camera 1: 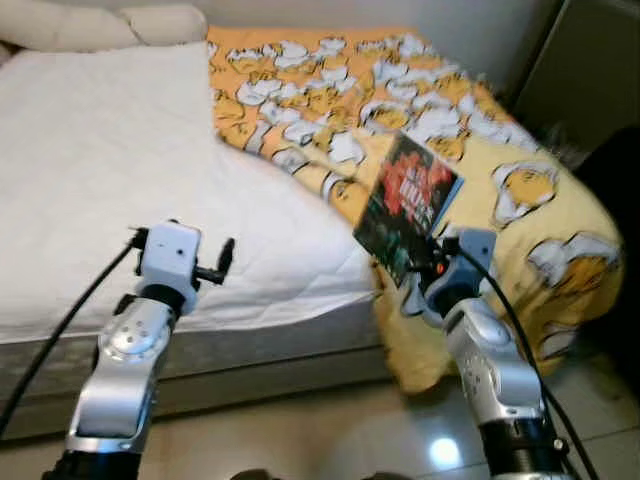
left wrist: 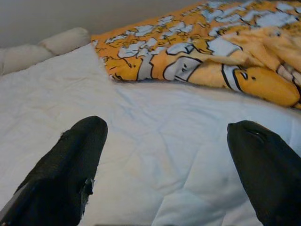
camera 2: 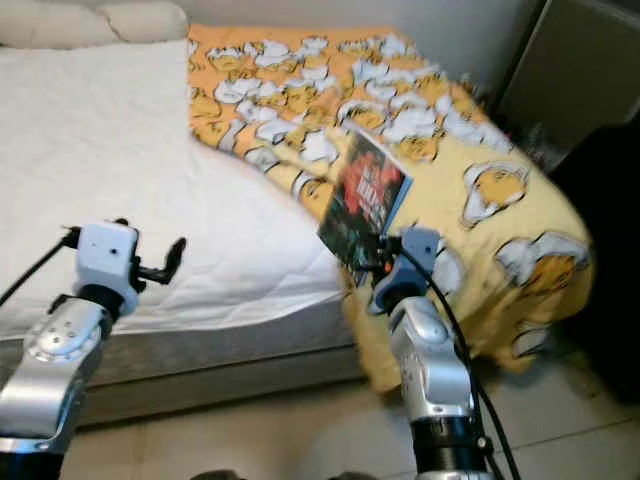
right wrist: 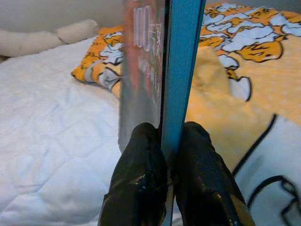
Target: Clean up the room
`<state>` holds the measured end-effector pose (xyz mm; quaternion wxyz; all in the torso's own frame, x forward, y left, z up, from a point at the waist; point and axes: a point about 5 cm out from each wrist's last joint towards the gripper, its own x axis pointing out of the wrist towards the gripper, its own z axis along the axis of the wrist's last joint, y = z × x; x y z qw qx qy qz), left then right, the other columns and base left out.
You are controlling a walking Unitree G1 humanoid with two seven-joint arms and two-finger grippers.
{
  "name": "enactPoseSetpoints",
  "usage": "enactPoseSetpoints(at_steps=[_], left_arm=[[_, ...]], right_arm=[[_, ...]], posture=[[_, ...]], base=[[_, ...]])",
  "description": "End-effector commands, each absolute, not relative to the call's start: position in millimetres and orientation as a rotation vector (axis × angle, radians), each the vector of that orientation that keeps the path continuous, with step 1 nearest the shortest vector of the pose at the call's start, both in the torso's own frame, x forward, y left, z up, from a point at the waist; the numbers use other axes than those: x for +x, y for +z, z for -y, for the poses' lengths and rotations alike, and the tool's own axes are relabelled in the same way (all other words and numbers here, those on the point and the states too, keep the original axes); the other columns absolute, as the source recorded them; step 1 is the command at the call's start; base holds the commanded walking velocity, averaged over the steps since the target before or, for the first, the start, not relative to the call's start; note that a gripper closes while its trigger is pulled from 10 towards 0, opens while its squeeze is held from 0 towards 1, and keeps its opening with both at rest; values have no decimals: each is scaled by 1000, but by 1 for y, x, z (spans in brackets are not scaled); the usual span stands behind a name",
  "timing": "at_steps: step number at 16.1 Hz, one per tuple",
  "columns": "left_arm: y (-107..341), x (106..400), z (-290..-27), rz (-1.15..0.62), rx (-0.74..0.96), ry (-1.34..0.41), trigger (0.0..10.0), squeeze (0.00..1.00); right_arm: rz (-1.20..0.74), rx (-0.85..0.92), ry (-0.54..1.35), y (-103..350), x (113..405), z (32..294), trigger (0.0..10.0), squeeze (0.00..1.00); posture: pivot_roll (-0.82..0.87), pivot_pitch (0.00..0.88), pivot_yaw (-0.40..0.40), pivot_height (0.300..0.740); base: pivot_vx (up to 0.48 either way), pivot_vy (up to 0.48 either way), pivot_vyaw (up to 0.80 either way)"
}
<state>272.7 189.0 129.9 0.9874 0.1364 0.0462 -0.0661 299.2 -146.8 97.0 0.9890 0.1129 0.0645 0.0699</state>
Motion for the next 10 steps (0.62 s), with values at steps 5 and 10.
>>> enactPoseSetpoints(at_steps=[5, 10], left_arm=[[132, 277, -188, -83, 284, -139, 10000, 0], [134, 279, -185, -72, 286, -150, 10000, 0]], right_arm=[[-97, 210, 135, 105, 303, 149, 10000, 0], [-96, 217, 138, 105, 305, 147, 10000, 0]], posture=[[-12, 0, -11, 740], [7, 0, -18, 740]], base=[[0, 480, 0], [0, 480, 0]])
